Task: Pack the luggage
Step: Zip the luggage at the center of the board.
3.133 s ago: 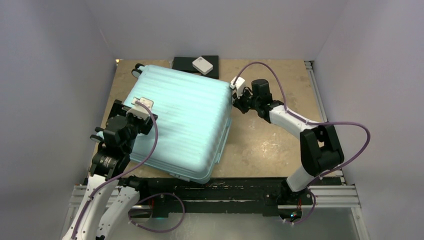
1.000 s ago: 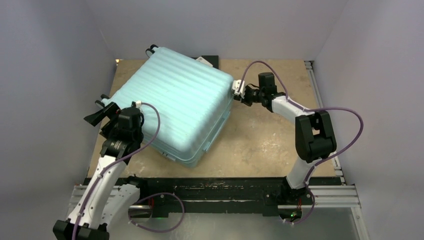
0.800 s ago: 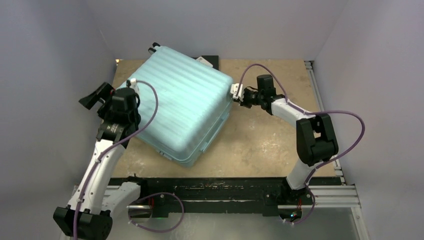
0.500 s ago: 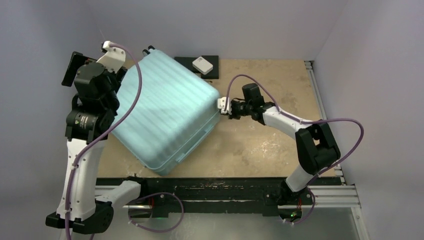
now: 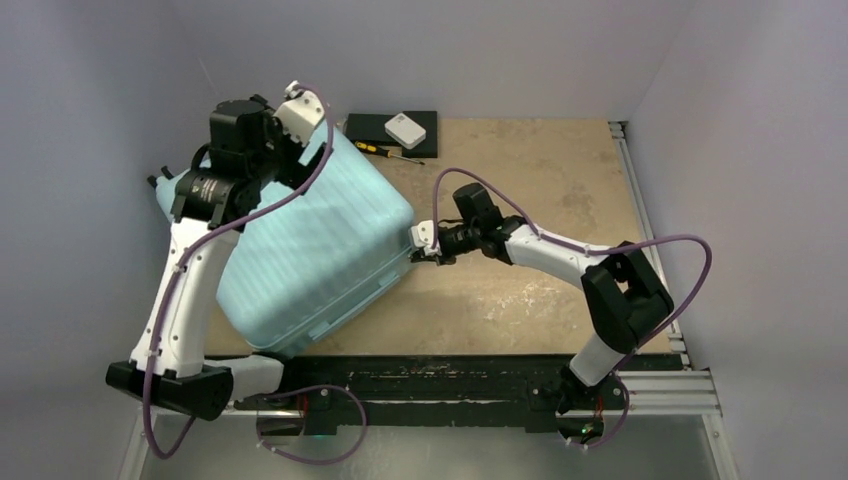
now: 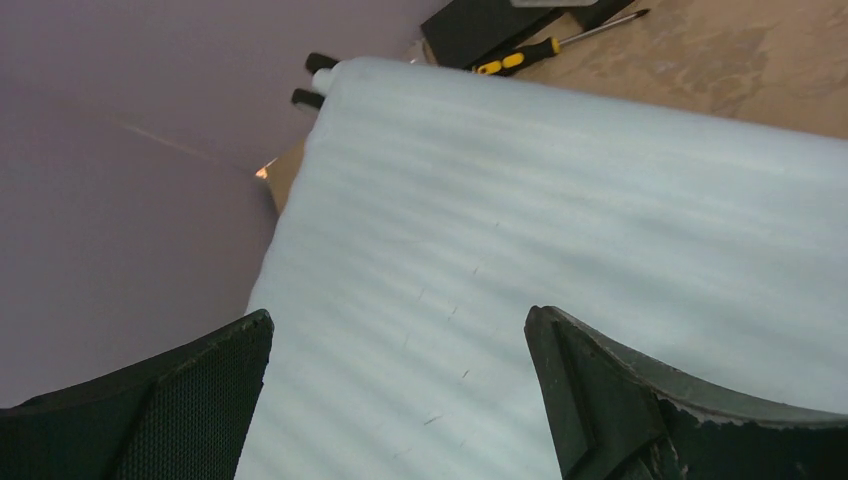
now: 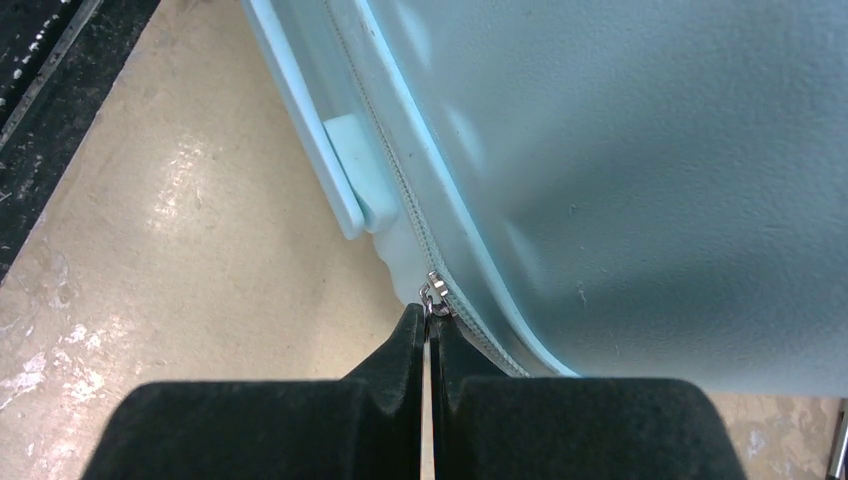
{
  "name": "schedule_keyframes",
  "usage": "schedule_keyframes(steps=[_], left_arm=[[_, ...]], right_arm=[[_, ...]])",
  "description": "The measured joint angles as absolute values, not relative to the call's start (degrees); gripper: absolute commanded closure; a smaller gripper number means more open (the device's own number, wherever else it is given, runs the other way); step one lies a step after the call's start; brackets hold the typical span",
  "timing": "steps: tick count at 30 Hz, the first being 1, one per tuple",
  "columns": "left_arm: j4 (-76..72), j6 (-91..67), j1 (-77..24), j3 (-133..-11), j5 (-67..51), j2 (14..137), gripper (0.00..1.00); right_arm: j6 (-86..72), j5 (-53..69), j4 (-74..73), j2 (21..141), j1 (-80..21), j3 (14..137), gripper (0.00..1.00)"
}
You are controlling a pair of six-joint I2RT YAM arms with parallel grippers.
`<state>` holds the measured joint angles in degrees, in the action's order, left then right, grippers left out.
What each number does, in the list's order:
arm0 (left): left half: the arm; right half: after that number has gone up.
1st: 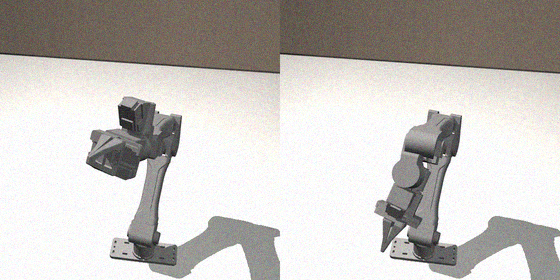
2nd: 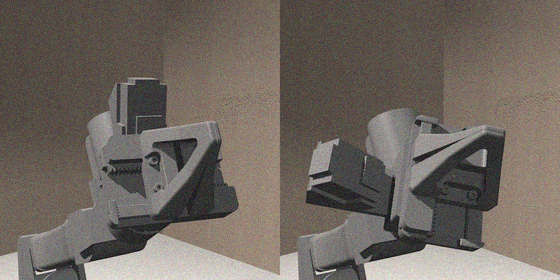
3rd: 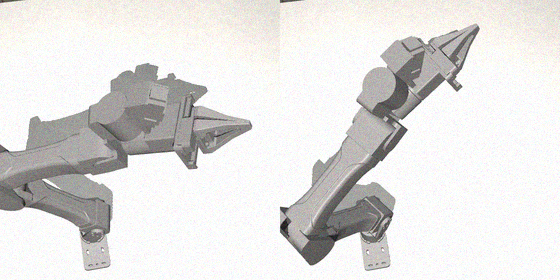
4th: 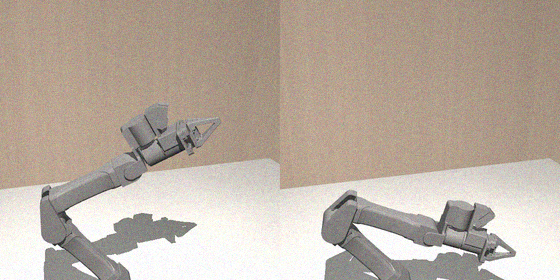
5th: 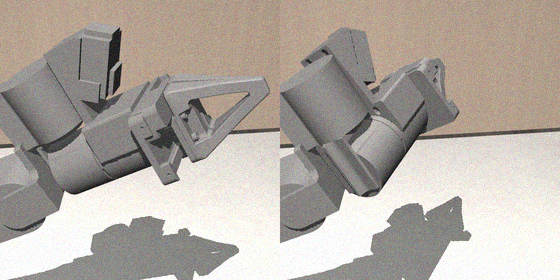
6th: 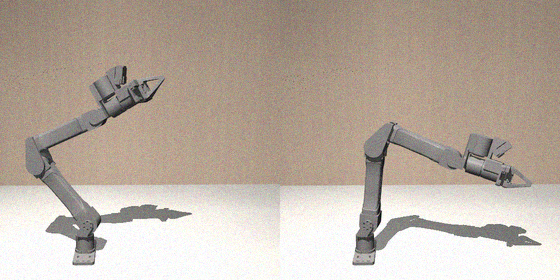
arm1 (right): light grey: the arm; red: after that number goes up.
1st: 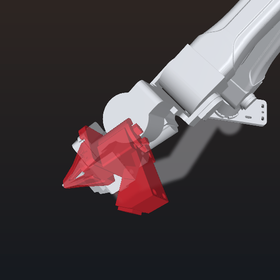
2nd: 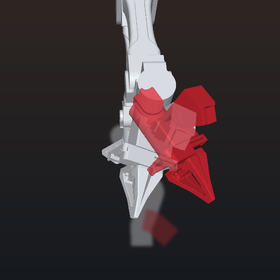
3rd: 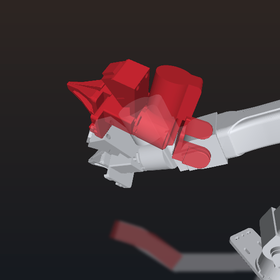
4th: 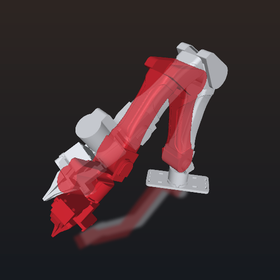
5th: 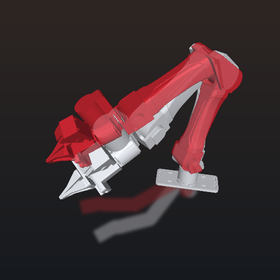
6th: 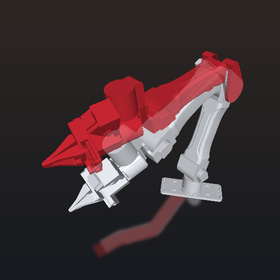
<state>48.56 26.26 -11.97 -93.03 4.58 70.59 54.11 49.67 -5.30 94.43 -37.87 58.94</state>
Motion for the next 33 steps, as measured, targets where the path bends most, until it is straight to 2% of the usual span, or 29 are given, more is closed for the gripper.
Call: schedule_keyframes(steps=[7, 21, 22, 24, 29, 33], left_arm=[[42.1, 21.7, -25.4, -94.8, 3.7, 79.3, 0.01], [28.5, 16.4, -34.3, -102.0, 11.1, 98.5, 0.02], [28.0, 16.5, -34.8, -102.3, 11.9, 99.6, 0.05], [27.7, 16.5, -35.5, -102.4, 13.1, 101.3, 0.20], [28.6, 17.2, -36.6, -99.6, 14.6, 103.5, 0.71], [26.1, 17.0, -36.7, -95.2, 14.7, 103.5, 0.94]], right_arm=[[51.9, 51.6, -5.1, 94.5, -35.5, 59.0, 1.00], [51.2, 57.9, -6.4, 94.5, -30.0, 59.1, 1.00], [51.2, 58.2, -6.4, 94.5, -29.7, 59.1, 1.00], [51.1, 59.1, -6.4, 94.5, -28.9, 59.1, 1.00], [49.7, 60.2, -6.0, 94.5, -26.9, 59.1, 1.00], [45.9, 59.7, -3.3, 94.5, -25.9, 58.4, 1.00]])
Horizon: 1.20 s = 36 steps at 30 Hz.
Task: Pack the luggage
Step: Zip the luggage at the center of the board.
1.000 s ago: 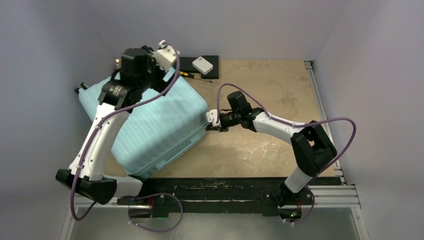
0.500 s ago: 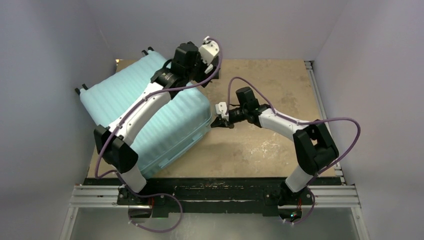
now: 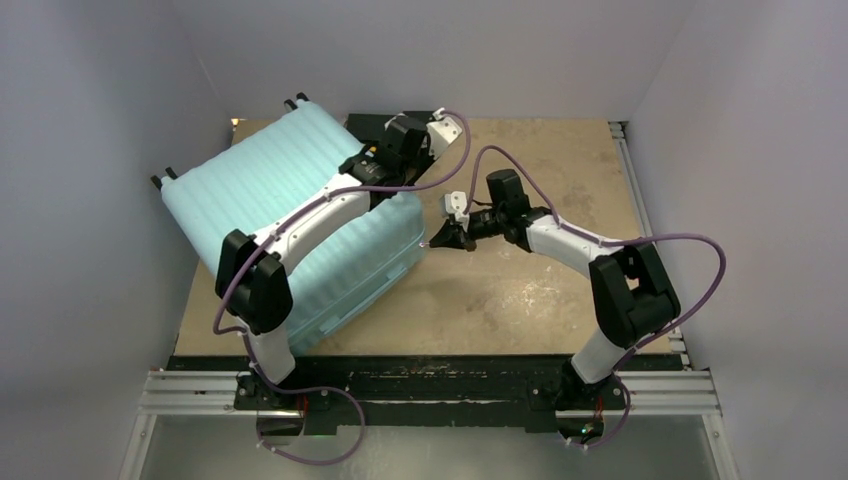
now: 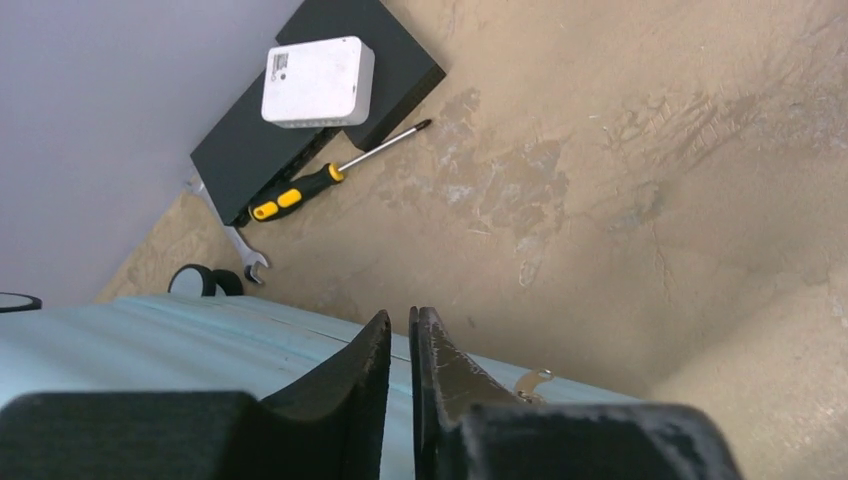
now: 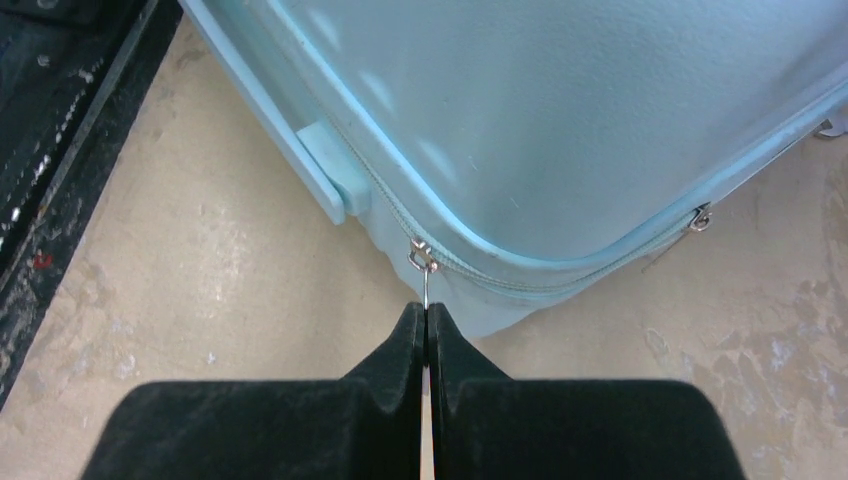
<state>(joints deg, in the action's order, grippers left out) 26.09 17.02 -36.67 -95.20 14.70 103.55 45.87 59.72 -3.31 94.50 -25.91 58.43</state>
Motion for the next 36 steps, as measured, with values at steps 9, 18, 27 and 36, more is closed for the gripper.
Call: schedule_keyframes(steps=[9, 18, 27, 36], left_arm=[[20.3, 17.1, -36.8, -90.4, 14.5, 101.1, 1.00], [18.3, 17.1, -36.8, -87.3, 12.2, 98.7, 1.00], [18.5, 17.1, -37.2, -85.8, 9.1, 96.7, 1.00], [18.0, 17.1, -37.2, -85.3, 7.7, 96.4, 1.00]], right_arm=[[32.3, 53.7, 10.5, 91.5, -24.9, 51.8, 1.00], [23.7, 45.7, 16.6, 90.4, -24.8, 50.2, 1.00], [18.4, 43.5, 20.6, 97.5, -24.8, 55.3, 1.00], [15.2, 45.0, 23.9, 104.7, -25.3, 61.0, 1.00]])
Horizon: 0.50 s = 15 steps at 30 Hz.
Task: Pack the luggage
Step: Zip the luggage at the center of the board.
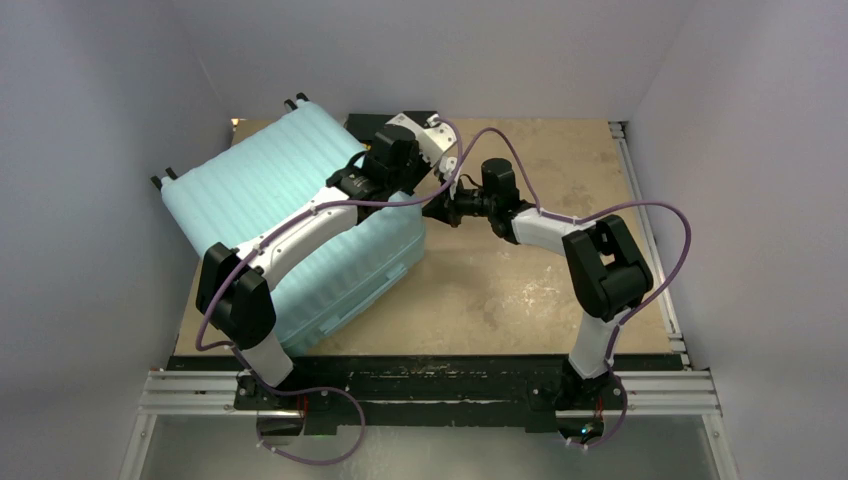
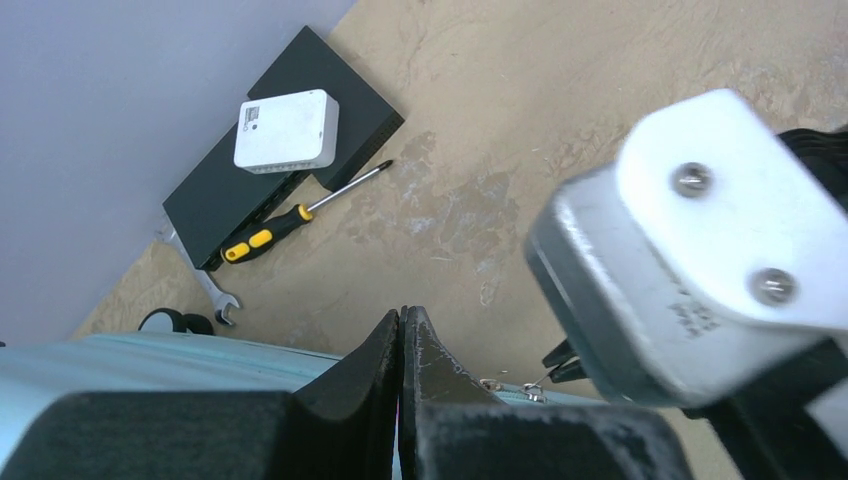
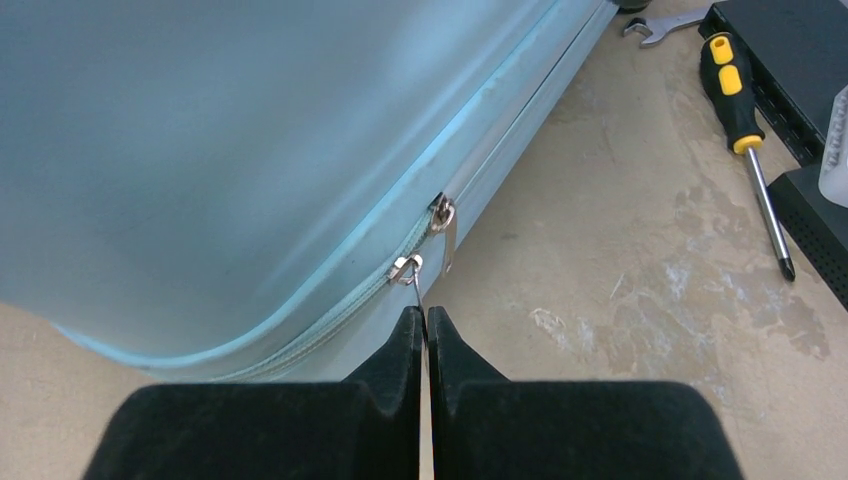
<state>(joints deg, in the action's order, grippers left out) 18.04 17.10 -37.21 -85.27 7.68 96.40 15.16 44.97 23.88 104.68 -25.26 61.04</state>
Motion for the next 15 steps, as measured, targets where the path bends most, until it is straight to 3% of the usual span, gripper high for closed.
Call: schedule_keyframes(steps=[15], left_arm=[[18.2, 17.1, -37.2, -85.2, 5.7, 96.3, 1.00]], right_arm=[[8.6, 45.9, 29.8, 109.6, -25.9, 63.0, 1.00]])
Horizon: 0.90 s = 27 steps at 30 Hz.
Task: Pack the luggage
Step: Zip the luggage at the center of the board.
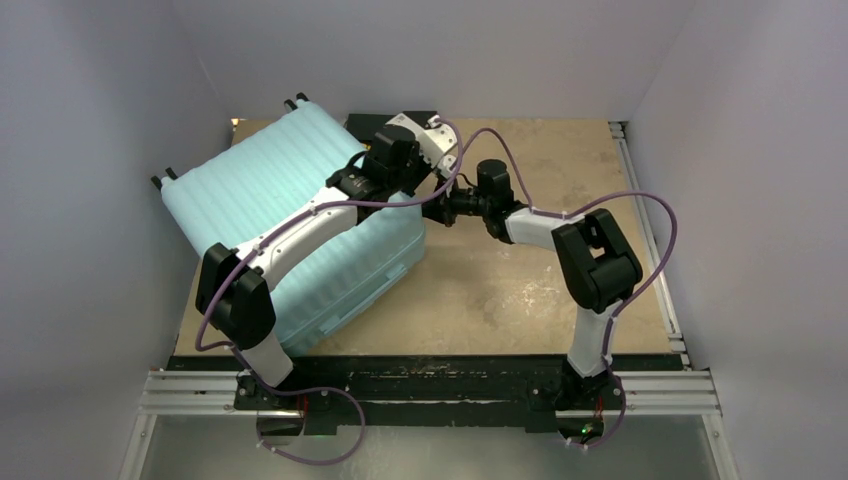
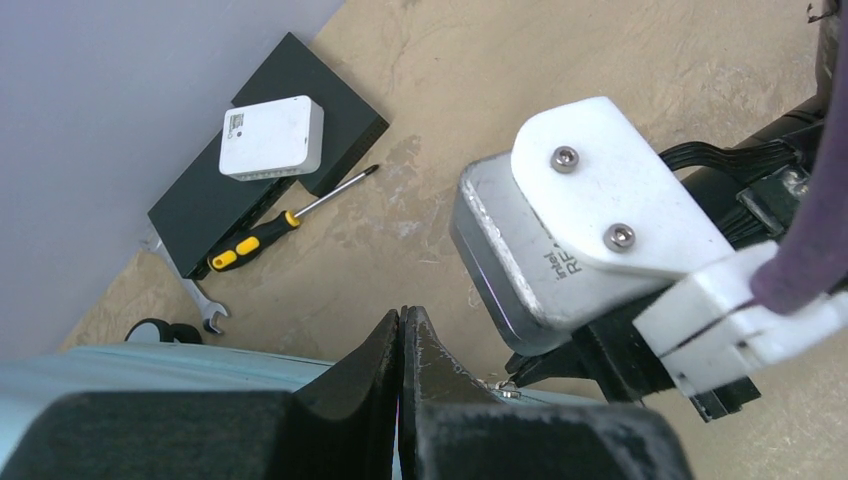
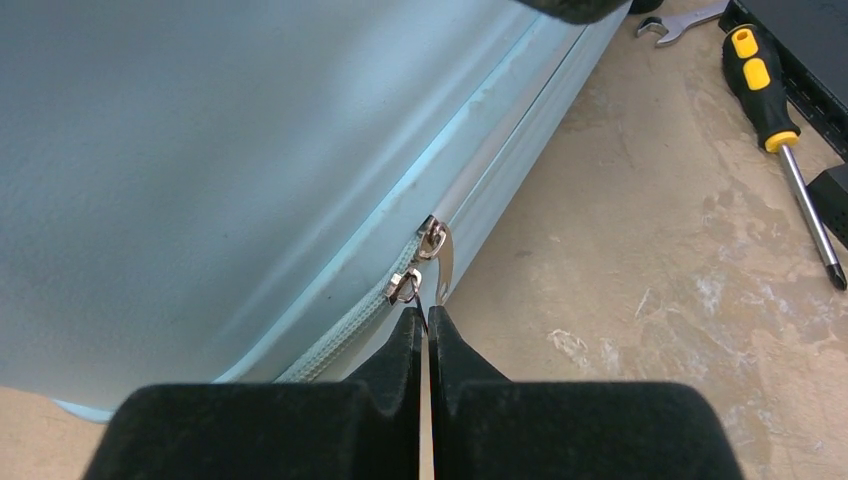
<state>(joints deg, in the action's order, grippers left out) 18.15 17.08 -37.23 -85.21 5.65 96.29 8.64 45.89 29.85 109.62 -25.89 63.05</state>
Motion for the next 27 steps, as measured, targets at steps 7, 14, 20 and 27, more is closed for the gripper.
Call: schedule_keyframes(steps=[7, 14, 20, 27], left_arm=[[18.6, 17.1, -37.3, -85.1, 5.2, 95.7, 0.75], [24.1, 18.7, -37.3, -86.0, 3.2, 91.3, 0.08], [33.6, 22.1, -37.6, -87.9, 3.0, 85.2, 0.01], [40.1, 24.7, -35.5, -87.2, 10.0, 73.2, 0.01]], right_arm=[[4.5, 46.0, 31.6, 110.3, -25.9, 63.1, 1.00], [4.1, 40.4, 27.5, 109.4, -25.9, 64.6, 0.34], [6.7, 28.5, 22.6, 103.0, -22.9, 63.9, 0.01], [9.0, 22.7, 20.4, 90.5, -20.8, 60.4, 0.01]])
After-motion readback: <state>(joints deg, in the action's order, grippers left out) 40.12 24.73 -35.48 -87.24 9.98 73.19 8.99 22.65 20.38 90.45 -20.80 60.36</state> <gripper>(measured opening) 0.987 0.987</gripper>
